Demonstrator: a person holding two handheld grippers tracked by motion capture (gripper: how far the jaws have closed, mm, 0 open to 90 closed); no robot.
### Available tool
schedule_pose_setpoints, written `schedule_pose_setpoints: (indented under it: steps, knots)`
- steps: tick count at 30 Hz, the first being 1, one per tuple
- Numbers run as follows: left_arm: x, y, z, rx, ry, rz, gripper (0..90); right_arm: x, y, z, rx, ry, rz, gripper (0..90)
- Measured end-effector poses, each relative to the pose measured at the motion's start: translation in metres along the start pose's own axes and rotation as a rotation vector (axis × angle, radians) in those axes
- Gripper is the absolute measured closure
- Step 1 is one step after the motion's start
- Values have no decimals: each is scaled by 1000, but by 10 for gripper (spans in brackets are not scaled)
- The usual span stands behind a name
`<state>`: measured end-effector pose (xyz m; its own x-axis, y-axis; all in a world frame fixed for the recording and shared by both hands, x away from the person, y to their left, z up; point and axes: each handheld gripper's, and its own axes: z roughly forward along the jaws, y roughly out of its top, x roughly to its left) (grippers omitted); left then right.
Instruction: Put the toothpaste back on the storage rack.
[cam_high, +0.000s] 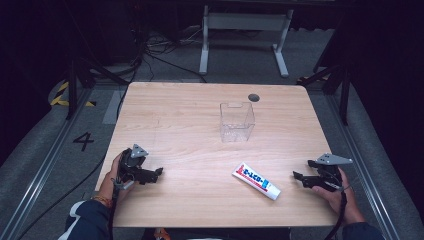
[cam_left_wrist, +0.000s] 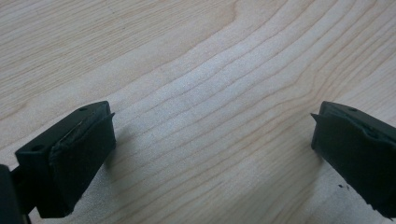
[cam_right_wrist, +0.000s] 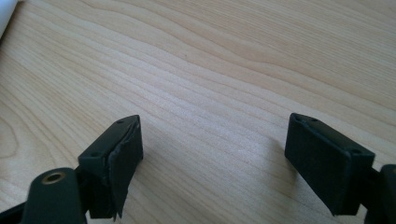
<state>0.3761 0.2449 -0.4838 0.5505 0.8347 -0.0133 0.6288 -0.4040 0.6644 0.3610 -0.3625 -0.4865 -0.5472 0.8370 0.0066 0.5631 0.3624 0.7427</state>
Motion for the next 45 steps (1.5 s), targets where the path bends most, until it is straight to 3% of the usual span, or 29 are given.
schedule_pose_setpoints:
  steps: [12, 17, 20, 24, 29, 39, 45]
  knots:
    - [3, 0, -1, 2, -14, 17, 1, 0, 0, 0, 0, -2, 1, 197]
    - [6, -1, -2, 3, -18, 57, 2, 0, 0, 0, 1, -5, 0, 191]
    - [8, -2, -4, 12, -42, 76, 4, -1, 0, -1, 18, -17, 12, 153]
    - [8, -4, -4, 6, -53, 66, 5, -3, 1, -4, 46, -20, 15, 155]
    - [12, -4, -5, 1, -65, 102, 4, -2, 4, -5, 85, 0, 4, 169]
    - [12, -4, -4, 1, -71, 103, 2, 10, 15, -19, 88, 71, -33, 217]
    - [12, -4, -4, 3, -70, 102, 2, 22, 24, -24, 92, 82, -72, 250]
